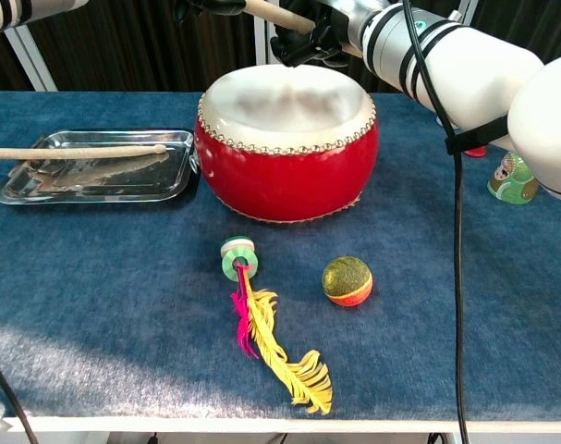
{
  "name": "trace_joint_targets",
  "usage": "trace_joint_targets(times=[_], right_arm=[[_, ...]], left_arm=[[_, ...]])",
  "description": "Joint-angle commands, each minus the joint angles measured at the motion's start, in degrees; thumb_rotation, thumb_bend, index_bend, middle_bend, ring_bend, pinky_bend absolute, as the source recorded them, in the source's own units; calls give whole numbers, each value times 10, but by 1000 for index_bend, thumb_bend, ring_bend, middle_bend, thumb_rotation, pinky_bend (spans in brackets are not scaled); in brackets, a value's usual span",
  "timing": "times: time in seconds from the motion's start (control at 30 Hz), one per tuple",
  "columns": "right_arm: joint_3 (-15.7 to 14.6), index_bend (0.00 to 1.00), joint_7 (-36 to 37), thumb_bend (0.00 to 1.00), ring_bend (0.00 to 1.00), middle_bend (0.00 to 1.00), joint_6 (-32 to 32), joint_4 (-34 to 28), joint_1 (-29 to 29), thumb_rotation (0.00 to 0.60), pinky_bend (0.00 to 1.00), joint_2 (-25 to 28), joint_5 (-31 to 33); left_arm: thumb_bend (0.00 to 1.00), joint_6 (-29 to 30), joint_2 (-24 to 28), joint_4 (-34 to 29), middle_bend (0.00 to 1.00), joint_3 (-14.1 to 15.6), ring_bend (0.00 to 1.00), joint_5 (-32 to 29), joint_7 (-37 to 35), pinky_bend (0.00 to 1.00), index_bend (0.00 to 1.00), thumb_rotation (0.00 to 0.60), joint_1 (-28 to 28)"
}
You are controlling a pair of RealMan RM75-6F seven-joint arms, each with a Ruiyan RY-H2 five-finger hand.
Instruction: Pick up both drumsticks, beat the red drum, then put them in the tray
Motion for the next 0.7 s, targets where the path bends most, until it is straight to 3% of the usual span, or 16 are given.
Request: trace_joint_targets(times=[0.03,0.17,0.33,0.53,0.7], right_arm=[[0,1000,-5,779,1000,1000,0,-7,-2,600,1000,6,3],[0,1000,-16,742,1000,1000,5,-16,-5,600,1000,11,9],[1,914,-36,556,953,971,14,-33,-8,600,923,20,17],[4,701,-43,223,722,763,14,-53,-12,600,763,31,31],[6,564,-39,115,580,611,10,-62,-14,600,667,38,36]], left_arm=[[342,-3,0,4,761,0,677,2,-8,701,742,600,1],[369,-10,1,6,776,-1,693,5,-23,707,777,600,3],[380,-29,8,6,783,-5,696,7,-56,707,786,600,8],[389,-63,16,11,785,-13,697,13,-117,707,792,600,15],[389,-90,22,14,790,-22,697,20,-176,707,796,600,23]])
